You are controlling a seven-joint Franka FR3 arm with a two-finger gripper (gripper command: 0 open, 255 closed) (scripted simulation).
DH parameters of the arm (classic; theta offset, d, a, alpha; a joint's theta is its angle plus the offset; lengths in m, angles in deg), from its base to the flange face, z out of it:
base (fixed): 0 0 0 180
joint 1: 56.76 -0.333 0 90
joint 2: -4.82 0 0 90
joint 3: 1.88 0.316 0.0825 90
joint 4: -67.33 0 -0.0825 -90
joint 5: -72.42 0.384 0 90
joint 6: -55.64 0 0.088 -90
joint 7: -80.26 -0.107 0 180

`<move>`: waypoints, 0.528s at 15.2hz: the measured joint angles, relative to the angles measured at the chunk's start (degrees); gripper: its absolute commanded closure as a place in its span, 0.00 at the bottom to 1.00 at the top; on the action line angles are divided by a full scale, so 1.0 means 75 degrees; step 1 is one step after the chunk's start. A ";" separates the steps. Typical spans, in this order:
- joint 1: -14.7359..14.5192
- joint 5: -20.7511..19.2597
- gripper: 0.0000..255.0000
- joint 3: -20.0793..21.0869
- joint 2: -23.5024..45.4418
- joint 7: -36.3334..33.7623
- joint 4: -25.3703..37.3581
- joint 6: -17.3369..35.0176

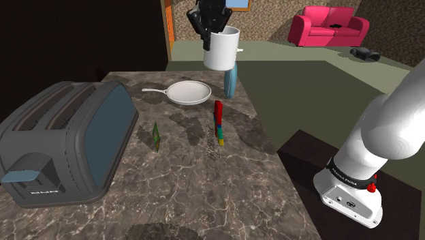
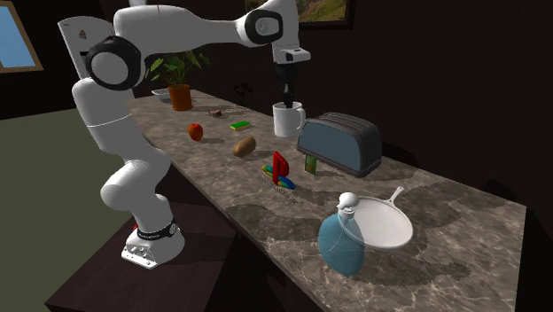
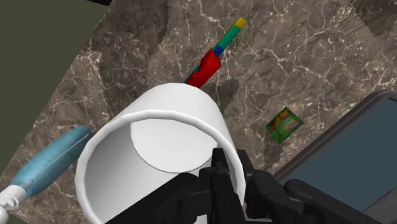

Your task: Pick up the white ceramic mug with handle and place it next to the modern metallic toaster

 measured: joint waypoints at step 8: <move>-0.0678 -0.1489 1.00 0.0539 0.3134 -0.0964 0.3579 -0.0849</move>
